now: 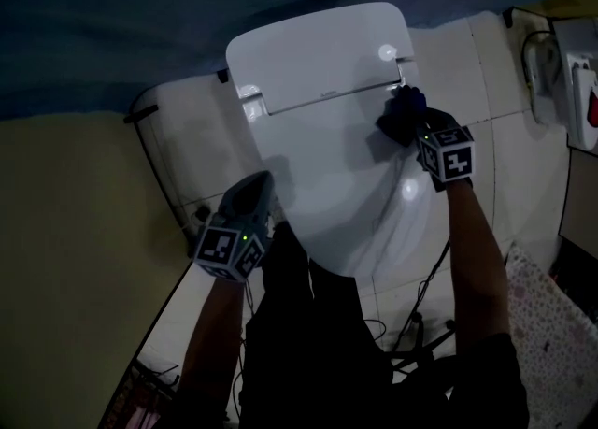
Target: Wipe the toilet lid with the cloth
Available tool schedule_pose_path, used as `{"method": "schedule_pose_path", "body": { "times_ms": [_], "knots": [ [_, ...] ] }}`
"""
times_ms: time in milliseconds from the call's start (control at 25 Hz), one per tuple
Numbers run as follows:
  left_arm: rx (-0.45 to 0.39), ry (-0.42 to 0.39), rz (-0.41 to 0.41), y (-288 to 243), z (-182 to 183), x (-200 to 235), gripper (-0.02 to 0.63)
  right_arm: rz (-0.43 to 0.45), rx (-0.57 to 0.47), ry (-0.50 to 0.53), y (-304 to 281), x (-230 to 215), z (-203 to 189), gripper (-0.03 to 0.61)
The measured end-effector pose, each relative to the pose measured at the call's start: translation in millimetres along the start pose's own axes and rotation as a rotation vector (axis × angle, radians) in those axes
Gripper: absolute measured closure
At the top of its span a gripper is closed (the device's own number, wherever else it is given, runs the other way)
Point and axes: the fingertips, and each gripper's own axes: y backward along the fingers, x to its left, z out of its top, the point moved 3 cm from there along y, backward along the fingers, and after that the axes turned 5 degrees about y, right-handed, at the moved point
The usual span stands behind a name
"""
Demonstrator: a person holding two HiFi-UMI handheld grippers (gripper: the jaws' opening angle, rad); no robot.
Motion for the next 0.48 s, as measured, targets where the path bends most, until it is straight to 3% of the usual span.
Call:
{"method": "schedule_pose_path", "body": {
  "times_ms": [120,280,360,480],
  "knots": [
    [0.021,0.004,0.011,-2.7,-3.4,0.7,0.623,-0.062,0.030,0.001,5.2,-15.9,-9.0,0.517],
    [0.136,0.028,0.092,-12.7,-10.4,12.5,0.623,-0.174,0.065,-0.014,11.9,-25.5,-17.0,0.517],
    [0.196,0.039,0.130,-17.6,-12.0,14.9,0.623,-0.201,0.026,-0.013,20.3,-19.3,-10.0,0.517],
    [0.238,0.055,0.183,-15.8,-13.8,20.2,0.621,-0.170,-0.095,0.041,38.7,11.9,18.7,0.517]
  ]
}}
